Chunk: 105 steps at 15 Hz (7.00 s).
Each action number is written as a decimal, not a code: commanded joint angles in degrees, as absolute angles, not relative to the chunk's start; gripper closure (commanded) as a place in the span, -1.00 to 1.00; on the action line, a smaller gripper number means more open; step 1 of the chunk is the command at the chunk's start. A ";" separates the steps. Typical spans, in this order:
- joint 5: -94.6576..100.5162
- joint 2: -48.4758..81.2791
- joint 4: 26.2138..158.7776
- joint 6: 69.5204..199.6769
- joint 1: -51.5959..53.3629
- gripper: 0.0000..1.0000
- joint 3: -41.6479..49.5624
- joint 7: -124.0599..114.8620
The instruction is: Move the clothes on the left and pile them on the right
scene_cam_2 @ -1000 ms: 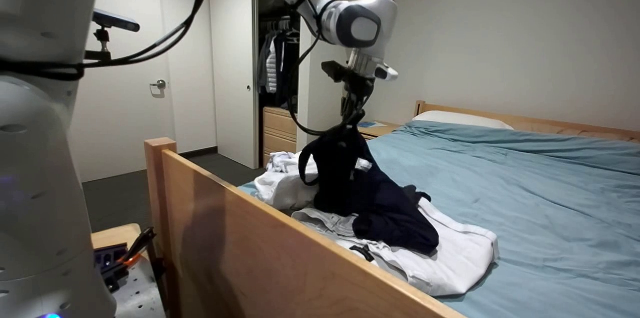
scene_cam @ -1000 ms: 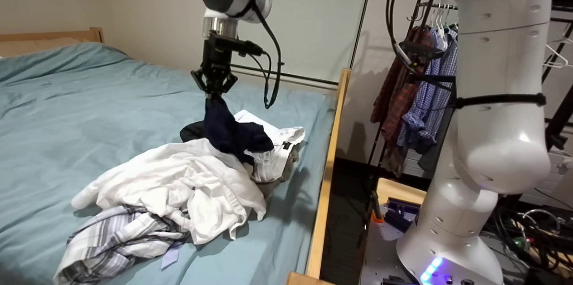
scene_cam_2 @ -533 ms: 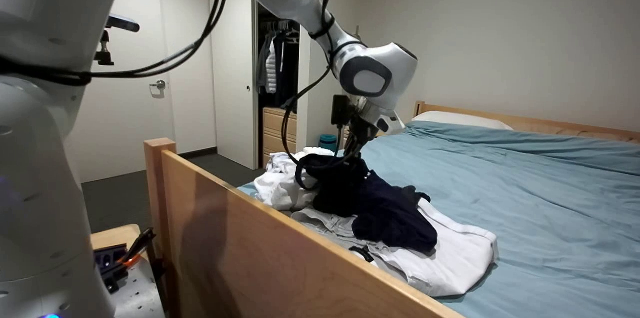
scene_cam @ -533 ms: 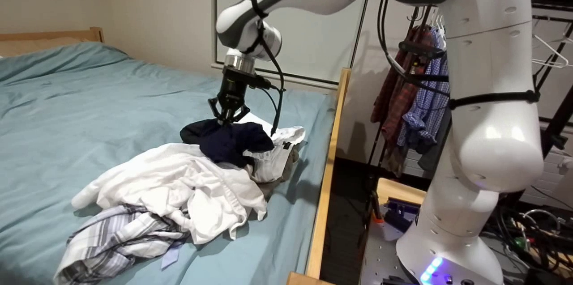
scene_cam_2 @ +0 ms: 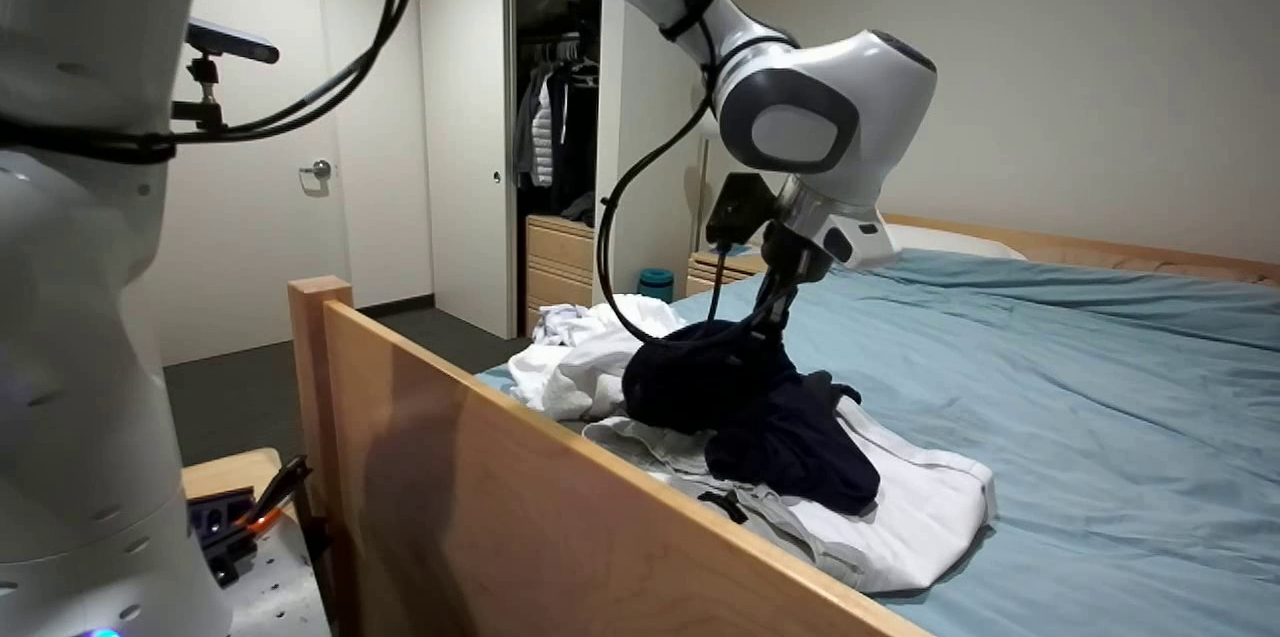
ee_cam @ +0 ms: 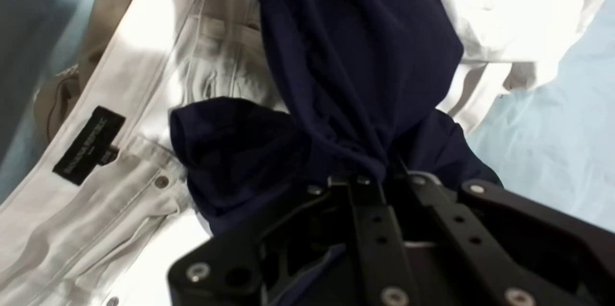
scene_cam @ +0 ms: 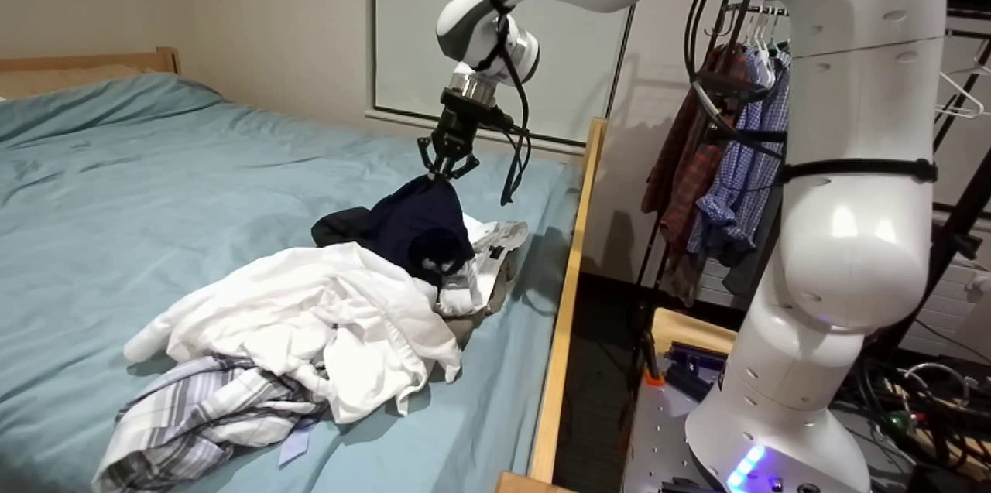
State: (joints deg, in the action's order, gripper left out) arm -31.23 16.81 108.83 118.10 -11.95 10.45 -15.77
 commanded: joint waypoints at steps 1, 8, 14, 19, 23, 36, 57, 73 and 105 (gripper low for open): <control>-27.85 15.07 107.14 120.38 -11.40 0.84 10.90 -18.67; -24.53 15.82 103.00 119.85 -10.51 -0.06 9.47 -18.36; -24.94 14.07 105.29 120.97 -9.31 -0.80 8.00 -16.77; -19.93 11.35 107.90 116.88 -5.32 -1.00 5.22 -15.76; -10.20 7.82 113.85 116.35 1.71 -1.00 1.64 -20.09; 3.60 18.85 115.30 131.18 10.32 -1.00 -3.66 -22.09; 6.05 26.17 111.73 135.79 10.79 0.83 -2.22 -15.46; -1.94 14.01 98.18 124.35 6.57 0.84 -0.83 -18.51; -15.24 13.35 78.42 105.51 -9.66 0.83 13.70 -31.41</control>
